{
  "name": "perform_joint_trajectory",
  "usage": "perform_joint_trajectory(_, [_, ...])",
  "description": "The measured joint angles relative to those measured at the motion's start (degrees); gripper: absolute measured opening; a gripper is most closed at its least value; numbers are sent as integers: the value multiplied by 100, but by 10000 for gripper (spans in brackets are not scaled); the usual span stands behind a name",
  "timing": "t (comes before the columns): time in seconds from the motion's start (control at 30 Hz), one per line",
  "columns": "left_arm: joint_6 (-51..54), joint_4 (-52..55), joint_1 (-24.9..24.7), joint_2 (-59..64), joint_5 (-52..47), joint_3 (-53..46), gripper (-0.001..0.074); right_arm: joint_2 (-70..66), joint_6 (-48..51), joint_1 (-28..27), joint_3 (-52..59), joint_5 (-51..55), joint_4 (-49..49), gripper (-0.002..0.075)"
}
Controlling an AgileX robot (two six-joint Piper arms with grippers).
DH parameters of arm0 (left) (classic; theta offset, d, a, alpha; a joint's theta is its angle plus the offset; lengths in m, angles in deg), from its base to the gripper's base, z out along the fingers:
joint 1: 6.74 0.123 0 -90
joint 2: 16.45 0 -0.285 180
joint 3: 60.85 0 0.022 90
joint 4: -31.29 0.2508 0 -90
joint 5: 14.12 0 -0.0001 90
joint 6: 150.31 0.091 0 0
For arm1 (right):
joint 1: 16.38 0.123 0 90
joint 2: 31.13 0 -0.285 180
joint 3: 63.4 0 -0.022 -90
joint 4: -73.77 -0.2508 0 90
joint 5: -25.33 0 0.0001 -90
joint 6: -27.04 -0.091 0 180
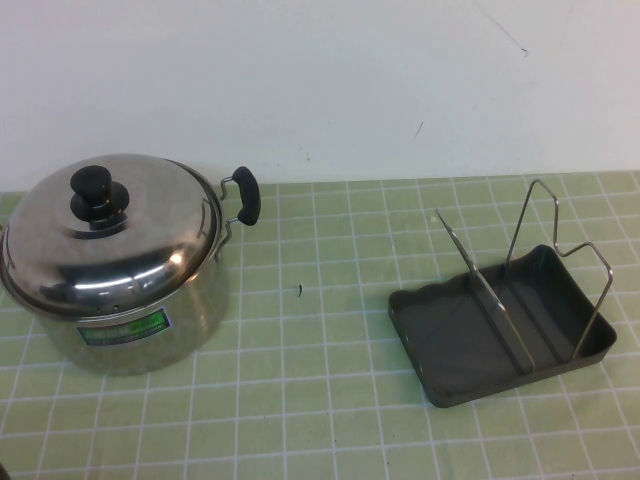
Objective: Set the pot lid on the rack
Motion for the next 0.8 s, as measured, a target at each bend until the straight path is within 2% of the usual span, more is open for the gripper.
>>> perform_joint_trajectory(0.2, [-656,-3556,0,0,321,0,-3,0,0,0,0,0,0,-1])
perform_joint_trajectory(0.3, [-677,-4301,0,0,562,0,-3,0,0,0,0,0,0,-1])
perform_joint_trajectory(0.53, [-325,-4501,0,0,961,0,-3,0,0,0,0,0,0,-1])
perform_joint_trajectory(0.63, [408,-4440,0,0,789,102,-3,0,0,0,0,0,0,-1])
perform_joint_trajectory(0.7, [1184,-4278,0,146,618,550,-3,0,0,0,0,0,0,-1])
perform_joint_trajectory(0.8, [1796,-3648,0,753,607,1331,-3,0,0,0,0,0,0,-1])
